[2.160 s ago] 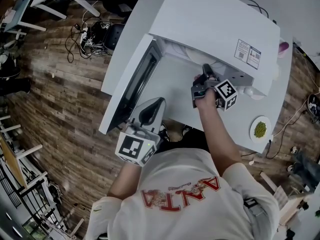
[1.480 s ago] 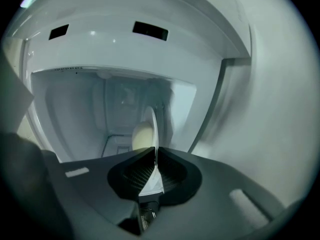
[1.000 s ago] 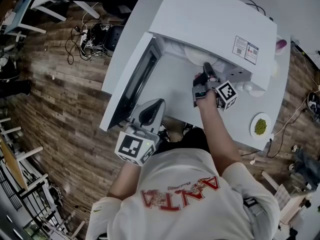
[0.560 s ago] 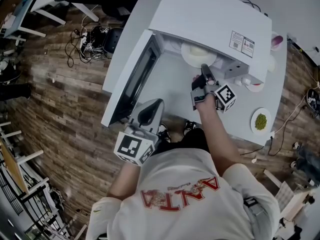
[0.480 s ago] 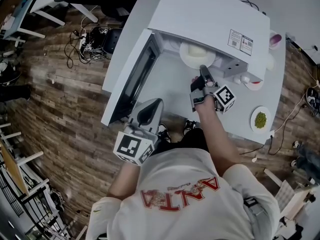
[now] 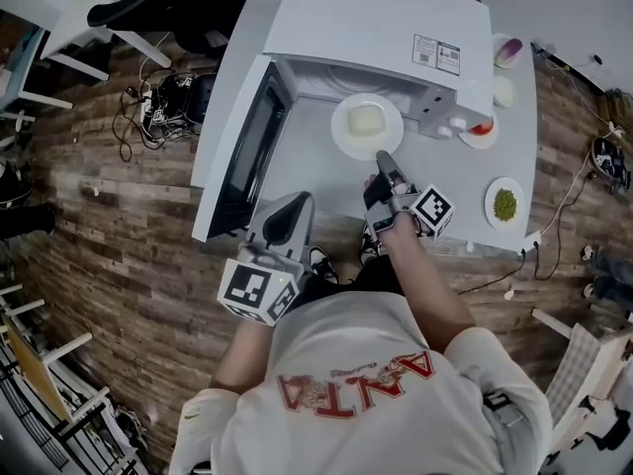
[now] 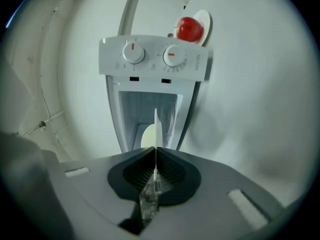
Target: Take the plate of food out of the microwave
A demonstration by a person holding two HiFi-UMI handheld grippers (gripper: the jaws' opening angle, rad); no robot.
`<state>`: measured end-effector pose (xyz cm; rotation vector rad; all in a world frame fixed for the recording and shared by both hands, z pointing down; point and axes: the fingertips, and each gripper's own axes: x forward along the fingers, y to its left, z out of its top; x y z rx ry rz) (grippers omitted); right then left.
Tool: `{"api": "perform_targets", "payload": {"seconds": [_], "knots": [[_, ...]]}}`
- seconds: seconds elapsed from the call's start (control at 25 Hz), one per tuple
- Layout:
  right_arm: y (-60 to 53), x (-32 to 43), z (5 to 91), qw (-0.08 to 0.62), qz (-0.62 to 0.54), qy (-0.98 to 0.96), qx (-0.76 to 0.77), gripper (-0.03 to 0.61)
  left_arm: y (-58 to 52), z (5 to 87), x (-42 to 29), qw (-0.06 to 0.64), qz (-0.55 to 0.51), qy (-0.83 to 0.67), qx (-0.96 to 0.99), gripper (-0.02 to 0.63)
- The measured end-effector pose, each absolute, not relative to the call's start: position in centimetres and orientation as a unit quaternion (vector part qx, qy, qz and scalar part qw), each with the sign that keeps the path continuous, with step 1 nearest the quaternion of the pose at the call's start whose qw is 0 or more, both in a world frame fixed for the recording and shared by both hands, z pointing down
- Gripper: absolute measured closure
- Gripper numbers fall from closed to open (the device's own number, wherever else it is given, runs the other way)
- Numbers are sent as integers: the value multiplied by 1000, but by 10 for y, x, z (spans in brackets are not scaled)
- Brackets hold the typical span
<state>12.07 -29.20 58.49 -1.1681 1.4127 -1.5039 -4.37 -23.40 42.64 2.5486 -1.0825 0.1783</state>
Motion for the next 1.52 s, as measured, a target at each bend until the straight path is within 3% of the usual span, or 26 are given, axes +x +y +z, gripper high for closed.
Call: {"api": "perform_targets", "payload": {"seconds": [0.76, 1.08, 1.52], "knots": [[-148, 236, 643, 400, -562, 467, -554, 566, -202, 426, 61, 170, 75, -245, 952, 604], [-149, 280, 661, 423, -561, 427, -569, 565, -202, 429, 71, 168, 81, -234, 954, 604], [-155, 292, 673, 392, -582, 404, -586, 566, -208, 427, 65, 166, 82, -242, 952, 604]]}}
